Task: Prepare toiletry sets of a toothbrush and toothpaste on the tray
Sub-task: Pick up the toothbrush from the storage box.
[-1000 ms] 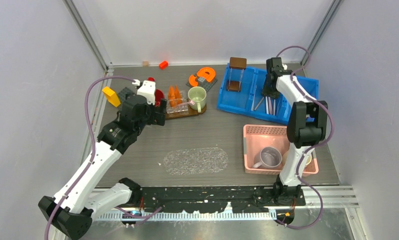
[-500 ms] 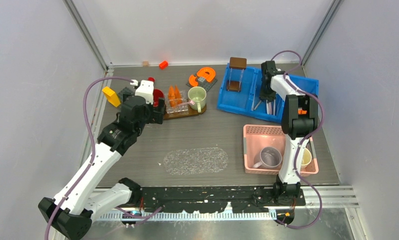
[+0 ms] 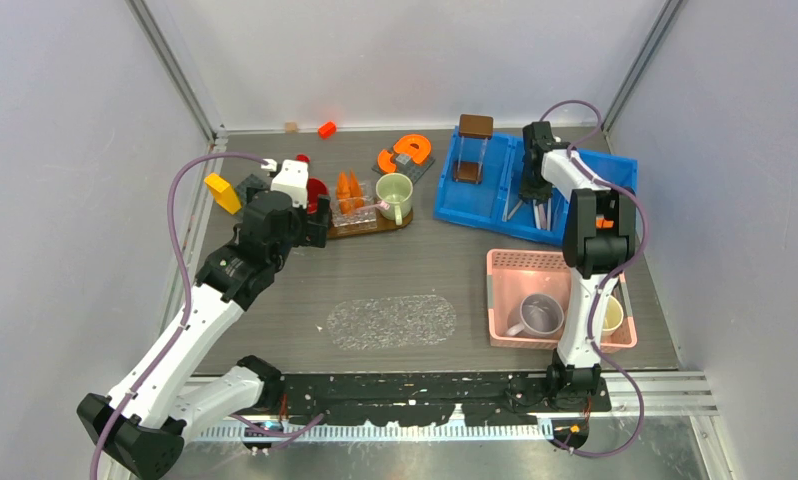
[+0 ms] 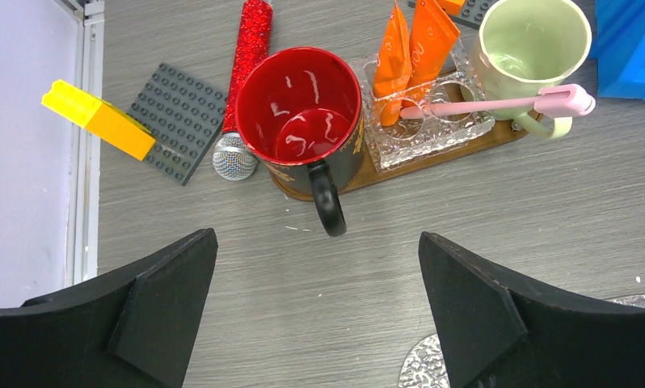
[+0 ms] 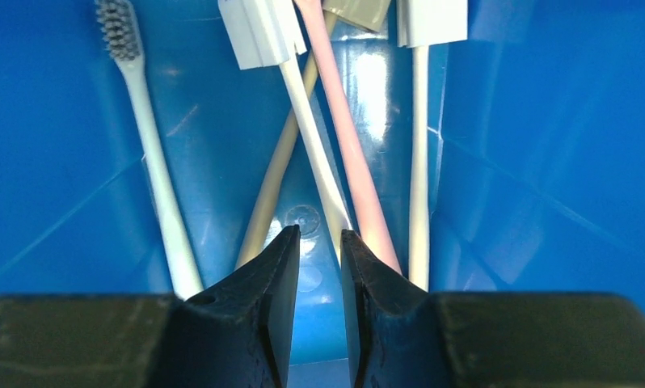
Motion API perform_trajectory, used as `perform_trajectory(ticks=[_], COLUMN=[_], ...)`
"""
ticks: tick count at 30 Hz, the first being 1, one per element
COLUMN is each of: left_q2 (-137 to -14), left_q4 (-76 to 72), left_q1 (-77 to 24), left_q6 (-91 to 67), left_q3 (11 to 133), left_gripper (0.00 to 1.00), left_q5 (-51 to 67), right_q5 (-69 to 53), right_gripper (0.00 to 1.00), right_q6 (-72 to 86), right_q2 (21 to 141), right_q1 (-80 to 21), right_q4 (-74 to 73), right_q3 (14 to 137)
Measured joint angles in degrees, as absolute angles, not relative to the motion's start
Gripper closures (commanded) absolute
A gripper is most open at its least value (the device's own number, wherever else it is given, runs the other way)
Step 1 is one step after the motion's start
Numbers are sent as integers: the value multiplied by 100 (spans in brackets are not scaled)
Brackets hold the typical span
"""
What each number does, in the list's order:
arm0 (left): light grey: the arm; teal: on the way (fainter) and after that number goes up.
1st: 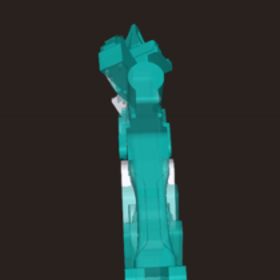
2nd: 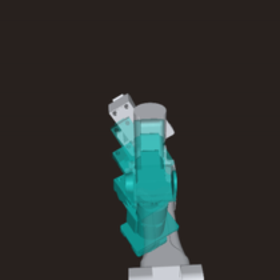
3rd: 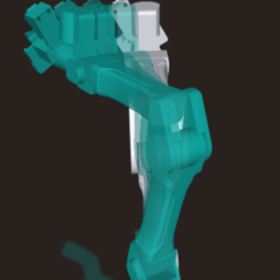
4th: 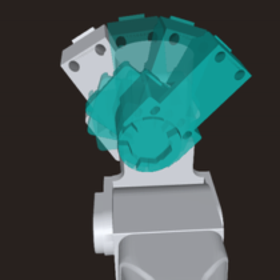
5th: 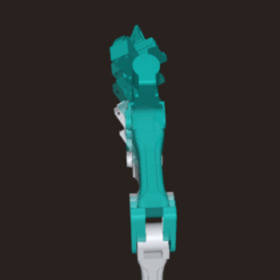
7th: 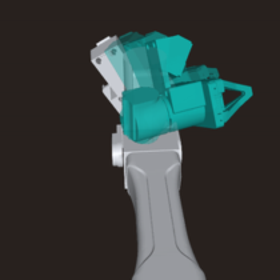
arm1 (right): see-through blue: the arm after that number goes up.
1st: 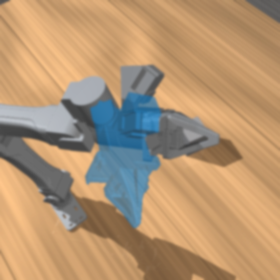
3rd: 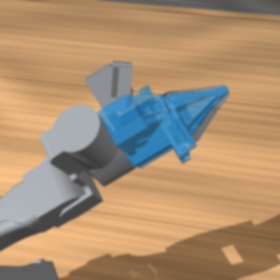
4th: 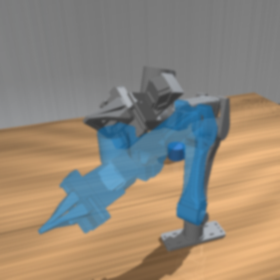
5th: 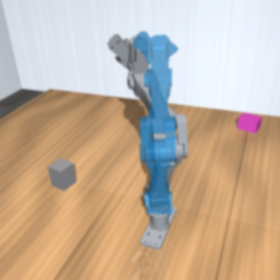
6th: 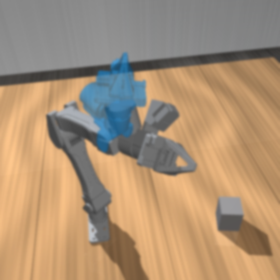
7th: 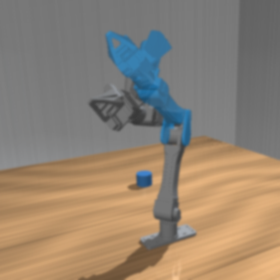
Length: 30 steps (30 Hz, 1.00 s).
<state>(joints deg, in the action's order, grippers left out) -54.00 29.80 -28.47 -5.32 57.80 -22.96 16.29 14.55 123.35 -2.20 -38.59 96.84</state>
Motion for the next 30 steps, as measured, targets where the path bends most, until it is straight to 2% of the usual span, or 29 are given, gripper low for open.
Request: perform_trajectory(ticks=[8,21,30], left_q2=[-5400,-5400,-5402], left_q4=[2980,2956,2941], left_q1=[-2847,-2838,-2838], left_q6=[-530,-526,-502], left_q3=[5780,5741,5728], left_gripper=[1,1,1], left_q5=[-2294,-2292,-2292], right_q5=[937,1280,1315], right_gripper=[69,68,68], right_q6=[1352,1057,980], right_q2=[11948,11677,12147], right_q1=[-191,-191,-191], right_q4=[-3824,-3734,-3734], right_q3=[9408,9406,9406])
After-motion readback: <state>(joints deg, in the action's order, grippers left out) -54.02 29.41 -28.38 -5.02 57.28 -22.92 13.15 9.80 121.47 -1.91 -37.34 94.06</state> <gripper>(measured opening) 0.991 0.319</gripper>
